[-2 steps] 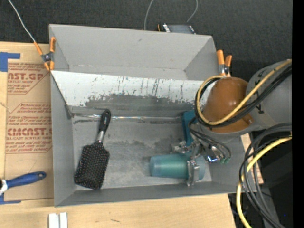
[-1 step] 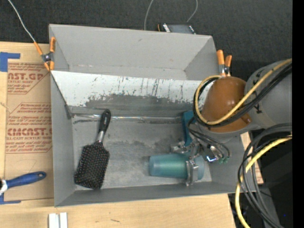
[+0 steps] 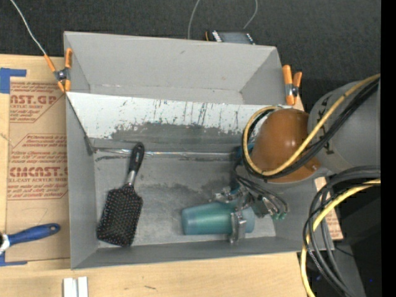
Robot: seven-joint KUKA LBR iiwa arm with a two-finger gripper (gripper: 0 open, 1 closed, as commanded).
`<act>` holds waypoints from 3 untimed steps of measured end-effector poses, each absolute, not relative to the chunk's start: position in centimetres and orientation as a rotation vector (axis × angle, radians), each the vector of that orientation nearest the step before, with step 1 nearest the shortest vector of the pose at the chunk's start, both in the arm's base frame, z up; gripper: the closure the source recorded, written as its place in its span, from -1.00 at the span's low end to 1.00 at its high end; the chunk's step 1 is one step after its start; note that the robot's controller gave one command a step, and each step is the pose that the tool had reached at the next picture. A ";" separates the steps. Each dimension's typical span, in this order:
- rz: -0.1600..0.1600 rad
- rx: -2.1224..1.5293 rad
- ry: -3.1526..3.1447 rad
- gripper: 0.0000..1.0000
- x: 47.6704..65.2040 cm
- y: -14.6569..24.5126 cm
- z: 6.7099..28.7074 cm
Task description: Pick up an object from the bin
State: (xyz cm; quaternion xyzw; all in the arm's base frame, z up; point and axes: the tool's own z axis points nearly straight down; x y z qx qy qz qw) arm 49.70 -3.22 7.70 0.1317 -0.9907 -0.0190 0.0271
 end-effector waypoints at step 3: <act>-0.052 0.260 -3.102 1.00 49.2 -2.7 7.4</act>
Offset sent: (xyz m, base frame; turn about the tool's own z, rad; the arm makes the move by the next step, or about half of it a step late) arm -0.0031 0.0115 -0.0070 0.0096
